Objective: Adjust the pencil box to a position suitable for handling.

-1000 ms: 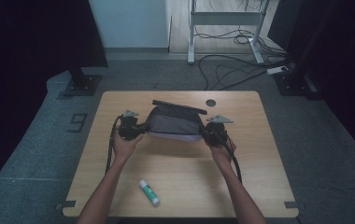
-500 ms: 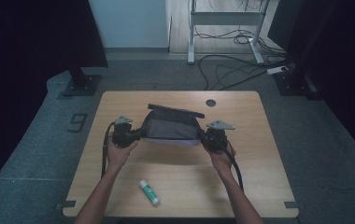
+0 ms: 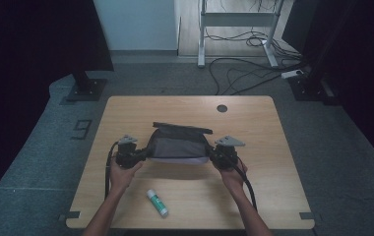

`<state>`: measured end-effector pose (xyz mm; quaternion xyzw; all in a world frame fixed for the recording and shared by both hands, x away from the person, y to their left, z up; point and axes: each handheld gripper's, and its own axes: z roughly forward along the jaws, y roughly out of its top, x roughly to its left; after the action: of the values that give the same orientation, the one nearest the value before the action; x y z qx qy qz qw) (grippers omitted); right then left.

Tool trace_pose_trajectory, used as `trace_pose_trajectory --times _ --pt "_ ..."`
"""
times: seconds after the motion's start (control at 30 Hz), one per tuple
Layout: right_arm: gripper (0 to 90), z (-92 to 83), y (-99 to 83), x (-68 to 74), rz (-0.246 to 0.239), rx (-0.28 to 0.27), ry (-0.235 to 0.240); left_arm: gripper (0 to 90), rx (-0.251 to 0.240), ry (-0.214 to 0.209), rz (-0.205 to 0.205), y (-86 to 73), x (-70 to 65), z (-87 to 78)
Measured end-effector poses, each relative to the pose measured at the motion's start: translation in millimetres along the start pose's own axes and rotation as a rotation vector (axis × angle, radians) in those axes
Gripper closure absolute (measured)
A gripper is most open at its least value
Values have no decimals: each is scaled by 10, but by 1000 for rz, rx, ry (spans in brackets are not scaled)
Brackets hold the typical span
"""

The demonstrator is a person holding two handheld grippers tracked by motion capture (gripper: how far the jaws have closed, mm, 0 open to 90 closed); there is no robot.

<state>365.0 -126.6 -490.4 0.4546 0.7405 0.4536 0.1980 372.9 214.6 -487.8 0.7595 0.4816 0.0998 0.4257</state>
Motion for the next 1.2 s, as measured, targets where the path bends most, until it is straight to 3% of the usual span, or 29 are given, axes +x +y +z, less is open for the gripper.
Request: trace_pose_trajectory --times 0.23,0.47,0.57,0.87,1.07,1.1,1.2 --pt "864 99 -129 -29 15 37 -7 812 40 -10 -25 -140 37 134" --pt "862 171 -209 -58 26 68 -15 801 68 -9 -30 -180 50 206" --pt "859 230 -264 -87 36 106 -21 782 95 -11 -31 -198 51 256" --pt "853 321 -328 -163 49 145 -34 715 134 -42 -59 -250 69 378" --pt "808 355 -348 -197 51 152 -40 617 127 -45 -69 -253 69 407" --pt "722 350 -344 -201 45 145 -42 483 110 -66 -77 -249 79 410" --pt "656 340 -338 -200 46 135 -42 358 85 -81 -82 -245 73 408"
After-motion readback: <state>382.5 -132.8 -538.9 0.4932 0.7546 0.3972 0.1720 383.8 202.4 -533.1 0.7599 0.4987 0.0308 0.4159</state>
